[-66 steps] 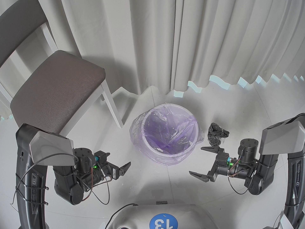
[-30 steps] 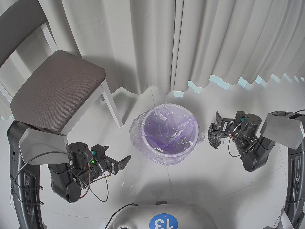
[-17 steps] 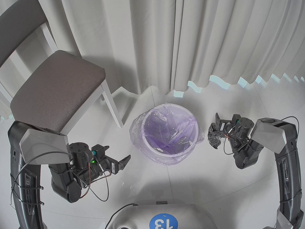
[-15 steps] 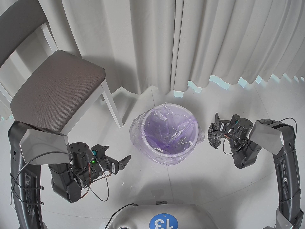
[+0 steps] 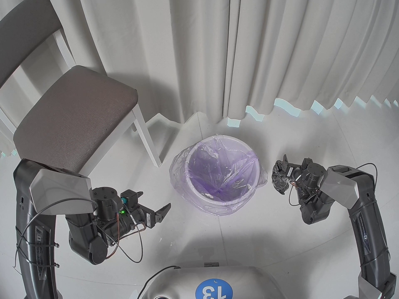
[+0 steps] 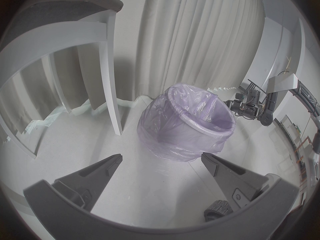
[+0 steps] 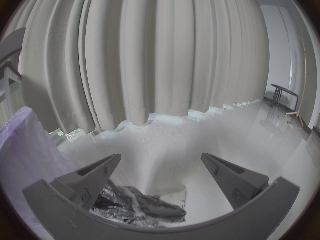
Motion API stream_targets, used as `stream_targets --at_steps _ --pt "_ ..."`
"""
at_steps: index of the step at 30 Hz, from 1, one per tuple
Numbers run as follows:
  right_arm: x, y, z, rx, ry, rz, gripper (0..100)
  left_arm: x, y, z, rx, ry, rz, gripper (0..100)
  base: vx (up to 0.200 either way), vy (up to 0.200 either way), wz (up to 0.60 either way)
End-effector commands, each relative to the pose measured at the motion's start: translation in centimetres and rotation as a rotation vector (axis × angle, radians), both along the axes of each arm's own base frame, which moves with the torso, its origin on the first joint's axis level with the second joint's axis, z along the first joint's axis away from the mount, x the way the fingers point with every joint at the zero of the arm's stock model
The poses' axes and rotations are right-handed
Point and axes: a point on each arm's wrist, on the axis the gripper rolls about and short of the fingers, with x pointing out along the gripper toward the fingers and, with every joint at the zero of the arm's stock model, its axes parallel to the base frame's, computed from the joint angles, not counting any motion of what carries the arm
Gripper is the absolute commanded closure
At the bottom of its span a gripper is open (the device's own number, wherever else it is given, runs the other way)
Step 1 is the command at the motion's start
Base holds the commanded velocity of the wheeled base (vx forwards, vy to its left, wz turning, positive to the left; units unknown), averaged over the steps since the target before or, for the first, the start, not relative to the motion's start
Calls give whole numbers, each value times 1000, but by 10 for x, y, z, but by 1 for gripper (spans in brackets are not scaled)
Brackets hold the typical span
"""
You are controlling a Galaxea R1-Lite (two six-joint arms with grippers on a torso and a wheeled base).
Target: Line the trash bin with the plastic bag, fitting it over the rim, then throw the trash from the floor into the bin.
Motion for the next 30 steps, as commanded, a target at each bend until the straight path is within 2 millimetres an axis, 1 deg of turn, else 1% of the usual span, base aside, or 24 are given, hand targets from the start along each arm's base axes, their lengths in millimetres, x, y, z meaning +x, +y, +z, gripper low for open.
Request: stream_targets --at_steps 1,4,6,12,21,27,30 --pt "-18 10 16 35 22 67 0 0 0 0 -4 -13 0 0 0 0 0" --pt "-19 7 8 8 44 68 0 0 -2 -3 -1 -4 -7 0 0 0 0" --pt "-17 4 -10 -18 72 58 0 0 -3 -4 0 0 -8 0 0 0 0" --pt "-18 2 -36 -43 117 49 0 -1 -2 -5 1 1 -5 0 0 0 0" --pt "-4 3 -34 -56 57 11 0 1 -3 -8 3 6 -5 0 0 0 0" --pt "-1 8 -34 -27 39 -21 0 2 -3 -10 4 10 -5 0 0 0 0" --pt "-1 15 -34 61 18 -4 0 1 -3 -12 6 15 -7 0 0 0 0"
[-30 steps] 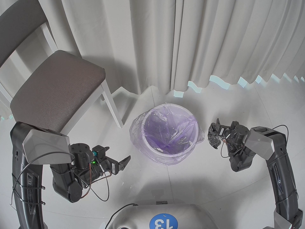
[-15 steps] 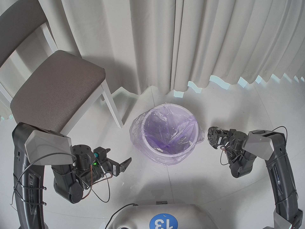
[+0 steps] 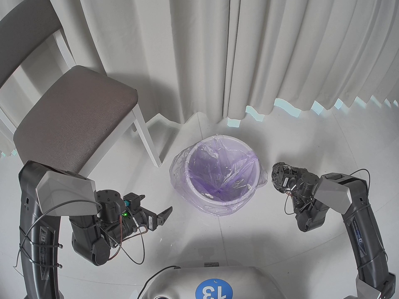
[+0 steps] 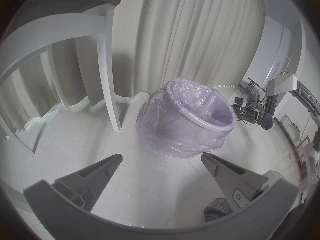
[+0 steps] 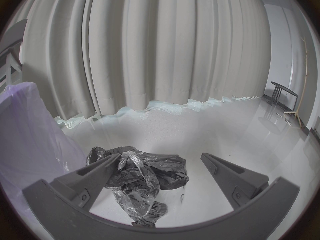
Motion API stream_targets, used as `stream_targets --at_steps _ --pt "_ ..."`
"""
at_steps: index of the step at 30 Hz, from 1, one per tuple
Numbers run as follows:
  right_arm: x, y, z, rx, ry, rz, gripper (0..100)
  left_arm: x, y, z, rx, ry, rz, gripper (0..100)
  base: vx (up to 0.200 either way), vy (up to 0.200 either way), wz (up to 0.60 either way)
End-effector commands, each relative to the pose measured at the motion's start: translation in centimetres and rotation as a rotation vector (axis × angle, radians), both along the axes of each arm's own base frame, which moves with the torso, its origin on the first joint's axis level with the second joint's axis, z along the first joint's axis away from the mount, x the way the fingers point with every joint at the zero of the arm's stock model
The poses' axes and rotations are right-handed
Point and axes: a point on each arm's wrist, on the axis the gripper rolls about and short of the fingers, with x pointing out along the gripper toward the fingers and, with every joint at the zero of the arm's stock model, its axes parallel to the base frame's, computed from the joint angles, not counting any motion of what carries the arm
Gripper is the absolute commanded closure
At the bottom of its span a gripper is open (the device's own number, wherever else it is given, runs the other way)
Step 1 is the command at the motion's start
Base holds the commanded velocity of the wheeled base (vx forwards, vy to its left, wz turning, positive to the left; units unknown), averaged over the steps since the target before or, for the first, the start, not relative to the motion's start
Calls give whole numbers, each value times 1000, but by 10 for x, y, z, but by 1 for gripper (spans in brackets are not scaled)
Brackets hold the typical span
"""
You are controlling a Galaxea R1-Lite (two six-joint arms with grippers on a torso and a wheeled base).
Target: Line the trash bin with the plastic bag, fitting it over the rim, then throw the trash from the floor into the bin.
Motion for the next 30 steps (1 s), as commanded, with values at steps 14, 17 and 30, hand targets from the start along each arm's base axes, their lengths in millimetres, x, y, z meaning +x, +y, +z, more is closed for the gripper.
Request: stream_targets --at_steps 14,17,30 --pt "-15 17 76 146 -32 176 0 1 -2 -8 1 5 -6 0 0 0 0" --pt "-17 6 105 143 7 241 0 1 -3 -8 1 5 -6 0 0 0 0" --pt "-32 -27 128 36 381 347 0 -1 -1 -7 4 10 -7 0 0 0 0"
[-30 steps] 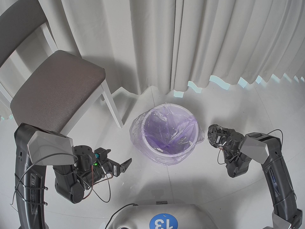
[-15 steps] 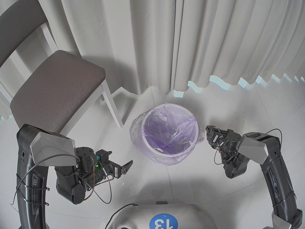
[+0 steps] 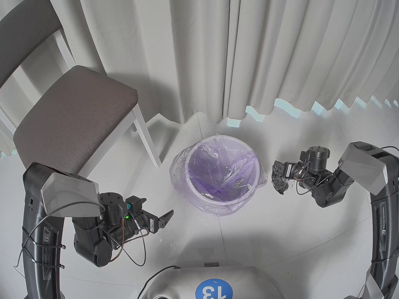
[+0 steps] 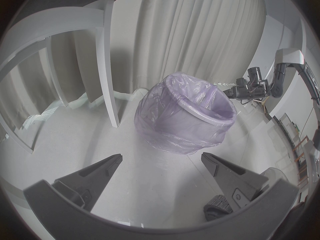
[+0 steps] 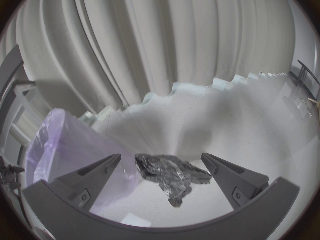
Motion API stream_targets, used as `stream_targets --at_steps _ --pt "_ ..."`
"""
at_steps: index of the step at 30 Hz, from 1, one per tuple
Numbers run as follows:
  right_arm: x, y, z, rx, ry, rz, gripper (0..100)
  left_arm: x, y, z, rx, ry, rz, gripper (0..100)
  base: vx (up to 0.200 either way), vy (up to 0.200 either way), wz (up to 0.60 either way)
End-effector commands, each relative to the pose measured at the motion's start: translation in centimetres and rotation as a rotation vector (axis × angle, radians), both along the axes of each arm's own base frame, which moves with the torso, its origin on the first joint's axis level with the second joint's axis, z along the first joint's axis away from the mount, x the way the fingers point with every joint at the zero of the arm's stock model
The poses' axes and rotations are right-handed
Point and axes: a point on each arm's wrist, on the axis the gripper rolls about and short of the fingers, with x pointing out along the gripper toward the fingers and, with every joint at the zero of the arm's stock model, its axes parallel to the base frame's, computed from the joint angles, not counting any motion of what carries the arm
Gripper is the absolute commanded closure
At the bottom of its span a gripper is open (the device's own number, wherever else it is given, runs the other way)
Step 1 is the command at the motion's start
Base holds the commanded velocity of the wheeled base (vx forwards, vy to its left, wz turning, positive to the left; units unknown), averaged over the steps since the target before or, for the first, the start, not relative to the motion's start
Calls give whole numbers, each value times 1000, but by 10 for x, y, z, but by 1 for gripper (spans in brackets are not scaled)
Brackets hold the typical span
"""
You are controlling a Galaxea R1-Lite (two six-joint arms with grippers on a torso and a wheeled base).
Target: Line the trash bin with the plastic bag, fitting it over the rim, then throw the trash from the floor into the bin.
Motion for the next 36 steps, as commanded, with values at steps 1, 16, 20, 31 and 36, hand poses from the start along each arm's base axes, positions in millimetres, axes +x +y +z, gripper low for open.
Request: stream_targets --at_steps 1,16,20,31,36 --pt "-7 -26 33 -31 6 68 0 -1 1 2 -4 -13 0 0 0 0 0" --pt "4 -37 -10 -89 81 195 0 -1 1 -1 -1 -6 2 0 0 0 0" --pt "11 -37 -19 -121 104 225 0 -1 0 -4 6 2 -3 0 0 0 0" --pt "31 -36 -44 -144 152 272 0 0 1 -5 8 0 -3 0 0 0 0" --pt "39 -35 -62 -146 144 270 0 0 1 -5 8 -1 -1 0 0 0 0"
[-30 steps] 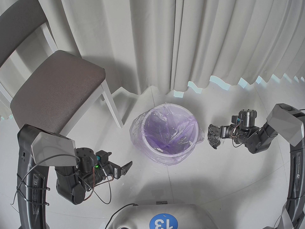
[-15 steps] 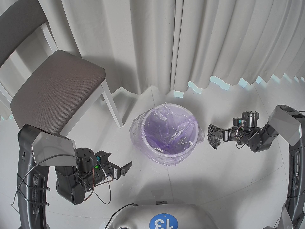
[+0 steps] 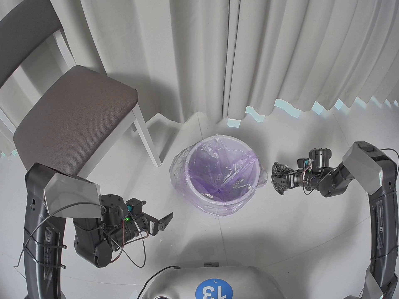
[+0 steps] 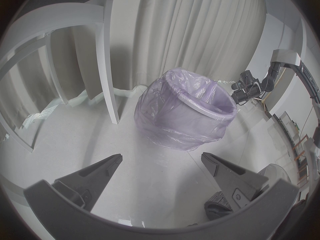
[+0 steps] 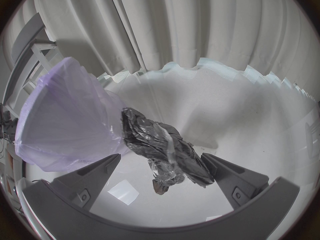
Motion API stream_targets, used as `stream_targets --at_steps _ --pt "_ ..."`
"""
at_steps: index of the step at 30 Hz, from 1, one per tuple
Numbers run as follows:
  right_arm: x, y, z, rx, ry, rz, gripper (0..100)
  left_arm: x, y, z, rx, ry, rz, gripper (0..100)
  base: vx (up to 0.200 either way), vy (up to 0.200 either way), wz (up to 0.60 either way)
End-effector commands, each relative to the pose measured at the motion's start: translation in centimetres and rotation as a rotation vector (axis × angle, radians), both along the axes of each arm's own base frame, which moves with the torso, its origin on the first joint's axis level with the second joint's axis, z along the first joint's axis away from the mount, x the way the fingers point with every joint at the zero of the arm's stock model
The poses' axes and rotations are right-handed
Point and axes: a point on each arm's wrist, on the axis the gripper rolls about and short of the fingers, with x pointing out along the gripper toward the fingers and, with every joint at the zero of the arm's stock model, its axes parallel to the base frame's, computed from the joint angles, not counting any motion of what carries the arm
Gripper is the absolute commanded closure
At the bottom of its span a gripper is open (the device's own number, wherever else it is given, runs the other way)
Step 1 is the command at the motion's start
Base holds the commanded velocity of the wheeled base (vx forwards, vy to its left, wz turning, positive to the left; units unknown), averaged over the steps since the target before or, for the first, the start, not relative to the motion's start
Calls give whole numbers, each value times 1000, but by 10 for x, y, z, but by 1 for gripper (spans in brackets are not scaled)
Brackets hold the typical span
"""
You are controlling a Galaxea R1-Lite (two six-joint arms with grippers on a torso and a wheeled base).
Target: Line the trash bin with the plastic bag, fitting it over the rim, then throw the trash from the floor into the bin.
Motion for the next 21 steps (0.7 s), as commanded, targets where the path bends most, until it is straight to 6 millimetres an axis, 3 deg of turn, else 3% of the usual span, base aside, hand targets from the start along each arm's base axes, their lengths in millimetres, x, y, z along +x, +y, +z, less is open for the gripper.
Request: stream_targets --at_steps 1,13,21 --pt "6 0 -26 0 15 1 0 1 0 1 -6 -18 1 0 0 0 0" --pt "20 -1 -55 15 -16 -27 0 2 -1 4 -6 -28 -1 0 0 0 0" --pt "24 -1 -55 25 -17 -36 0 3 -1 4 -7 -31 -1 0 0 0 0"
